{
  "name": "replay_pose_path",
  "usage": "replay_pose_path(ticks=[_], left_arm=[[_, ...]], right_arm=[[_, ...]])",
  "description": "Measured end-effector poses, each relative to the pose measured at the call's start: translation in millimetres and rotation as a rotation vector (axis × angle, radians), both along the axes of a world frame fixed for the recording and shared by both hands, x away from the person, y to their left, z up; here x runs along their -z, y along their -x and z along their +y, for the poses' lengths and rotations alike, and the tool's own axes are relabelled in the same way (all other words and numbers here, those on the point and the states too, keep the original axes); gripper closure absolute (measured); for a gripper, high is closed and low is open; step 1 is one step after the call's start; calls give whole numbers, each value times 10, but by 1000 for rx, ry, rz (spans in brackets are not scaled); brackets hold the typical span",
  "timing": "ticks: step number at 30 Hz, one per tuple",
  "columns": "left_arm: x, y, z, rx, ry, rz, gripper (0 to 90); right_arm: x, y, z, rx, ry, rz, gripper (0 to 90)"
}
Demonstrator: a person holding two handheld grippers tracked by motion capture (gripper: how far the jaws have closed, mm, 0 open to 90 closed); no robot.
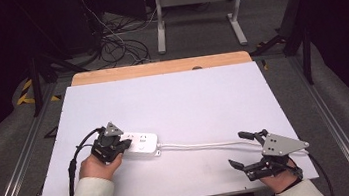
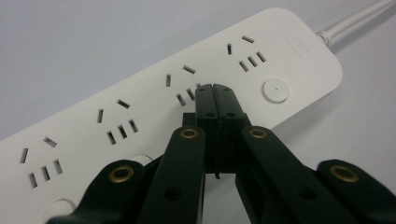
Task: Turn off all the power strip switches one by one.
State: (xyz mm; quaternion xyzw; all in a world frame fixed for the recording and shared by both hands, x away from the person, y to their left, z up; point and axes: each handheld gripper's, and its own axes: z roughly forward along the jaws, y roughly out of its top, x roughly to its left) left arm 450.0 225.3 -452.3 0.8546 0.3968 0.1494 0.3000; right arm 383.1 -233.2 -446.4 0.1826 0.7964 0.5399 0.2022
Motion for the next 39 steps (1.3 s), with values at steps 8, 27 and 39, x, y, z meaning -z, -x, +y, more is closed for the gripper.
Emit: replay_pose_path(ticks=[8,27,39], left_arm=[[2,7,-4,5,-6,-4,900],[16,-5,-8,-12,-9,-16,900],[-30,25,-13,-15,-5,-21,900]], right_arm=[[0,2,3,1,1,-1,126],[3,3,11,0,6,1,126],[4,-1,5,0,3,2,126]])
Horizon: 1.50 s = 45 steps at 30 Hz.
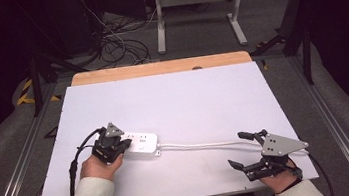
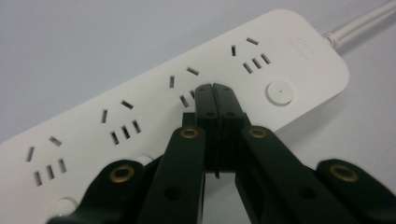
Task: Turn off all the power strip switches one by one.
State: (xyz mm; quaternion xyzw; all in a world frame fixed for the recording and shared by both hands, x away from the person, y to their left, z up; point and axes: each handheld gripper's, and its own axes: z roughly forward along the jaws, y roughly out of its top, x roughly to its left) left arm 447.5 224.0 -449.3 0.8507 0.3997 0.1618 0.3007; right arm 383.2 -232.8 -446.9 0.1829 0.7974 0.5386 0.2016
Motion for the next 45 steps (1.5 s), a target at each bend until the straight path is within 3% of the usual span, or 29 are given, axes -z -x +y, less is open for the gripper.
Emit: replay_pose_path(ticks=[2,5,7,12,15,19,20,23,25,28,32,37,40,45], left_arm=[[-75,27,21,1,46,-37,900],[-191,73,4,17,52,-69,900],[-208,87,-13,29,34,-65,900],[-243,90,31,34,58,-60,900],[-247,97,56,24,43,-77,900],[-257,90,116,-2,77,-68,900],[-254,84,130,-8,75,-54,900],[-246,79,193,-52,68,-62,900],[-244,76,222,-59,45,-57,900],[-229,105,229,-99,-27,-103,900],[-208,77,288,-81,7,-43,900],[-174,56,363,-88,21,-18,900],[-141,33,402,-85,70,11,900],[-68,-8,413,-109,101,52,900]], right_arm=[[1,-3,-2,1,0,0,126],[4,-13,-2,0,3,4,126],[6,-12,2,1,3,5,126],[4,-5,0,1,1,4,126],[6,-10,1,1,1,5,126],[6,-10,-3,2,1,5,126],[5,-11,-6,2,1,4,126],[6,-13,-6,1,1,6,126],[6,-11,-4,-1,1,5,126],[5,-12,-7,1,1,5,126],[4,-8,-5,-1,2,4,126],[4,-10,-9,-3,-1,5,126],[4,-8,-8,-2,1,4,126],[4,-7,-6,-3,3,5,126]])
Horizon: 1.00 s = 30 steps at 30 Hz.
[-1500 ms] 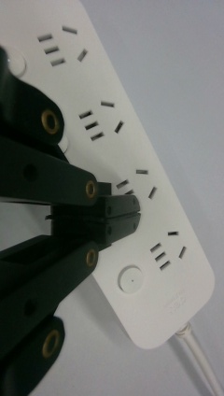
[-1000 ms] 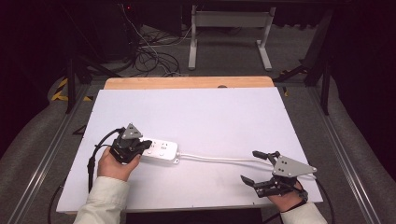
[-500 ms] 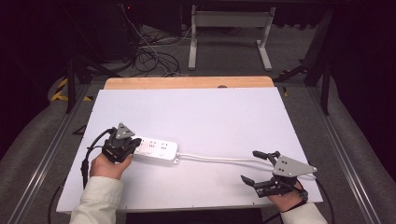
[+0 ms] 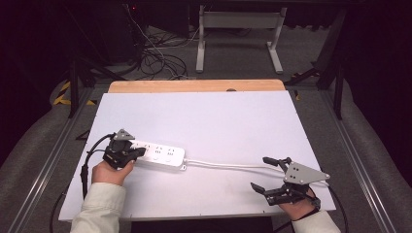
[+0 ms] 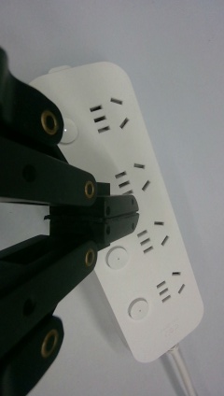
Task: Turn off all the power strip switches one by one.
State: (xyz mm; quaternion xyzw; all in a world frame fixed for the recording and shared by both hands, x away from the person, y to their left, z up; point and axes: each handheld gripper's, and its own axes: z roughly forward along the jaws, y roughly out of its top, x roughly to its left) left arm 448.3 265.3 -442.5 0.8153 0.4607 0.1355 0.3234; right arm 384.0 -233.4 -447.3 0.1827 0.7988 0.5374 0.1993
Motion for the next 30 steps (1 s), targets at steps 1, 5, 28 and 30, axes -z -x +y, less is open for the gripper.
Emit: replay_pose_path(ticks=[1,5,28,30], left_arm=[[14,-6,5,-10,-2,1,900],[20,-10,15,-15,-18,-8,900],[91,-25,-23,-3,-70,-9,900],[96,-28,-9,-1,-63,-12,900]], right_arm=[[-1,1,0,-1,0,0,126],[-1,0,-2,-1,0,0,126],[1,1,2,-8,3,-4,126],[0,1,1,-9,2,-4,126]])
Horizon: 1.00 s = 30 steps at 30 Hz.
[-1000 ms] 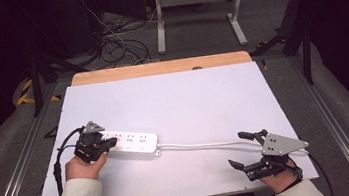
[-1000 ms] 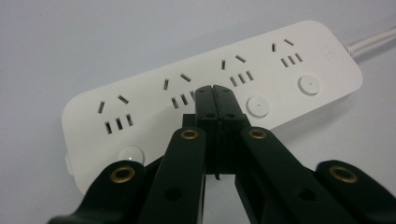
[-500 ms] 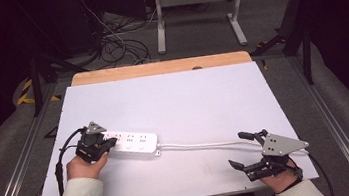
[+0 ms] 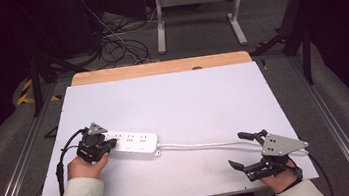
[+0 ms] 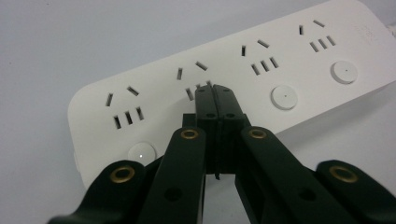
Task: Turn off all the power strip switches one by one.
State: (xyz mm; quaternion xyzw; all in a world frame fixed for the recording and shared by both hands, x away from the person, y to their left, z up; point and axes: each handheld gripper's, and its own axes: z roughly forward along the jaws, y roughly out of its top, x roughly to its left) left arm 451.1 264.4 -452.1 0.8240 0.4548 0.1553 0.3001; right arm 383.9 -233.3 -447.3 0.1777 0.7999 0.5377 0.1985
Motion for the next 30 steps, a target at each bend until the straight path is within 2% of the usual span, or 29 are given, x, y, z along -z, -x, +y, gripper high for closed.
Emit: replay_pose_path(ticks=[3,5,7,8,12,16,23,25,29,30], left_arm=[[6,11,-10,-1,-3,-9,900],[17,14,-16,12,18,-8,900],[26,17,-52,17,19,-12,900],[25,19,-63,14,5,-21,900],[32,23,-58,14,5,-29,900],[33,27,-51,-12,0,-35,900],[38,39,-60,-6,-1,-39,900],[38,46,-72,-11,-16,-53,900],[35,46,-72,-13,-14,-46,900],[37,43,-70,-11,-3,-38,900]], right_arm=[[1,0,3,0,0,0,126],[4,-2,7,2,1,4,126],[5,-2,10,1,4,4,126],[5,-1,11,1,4,4,126],[2,4,6,2,0,3,126],[3,3,0,2,0,3,126],[8,-3,7,-2,1,7,126],[6,1,9,0,0,7,126],[5,5,5,1,-1,5,126],[6,5,5,0,-1,6,126]])
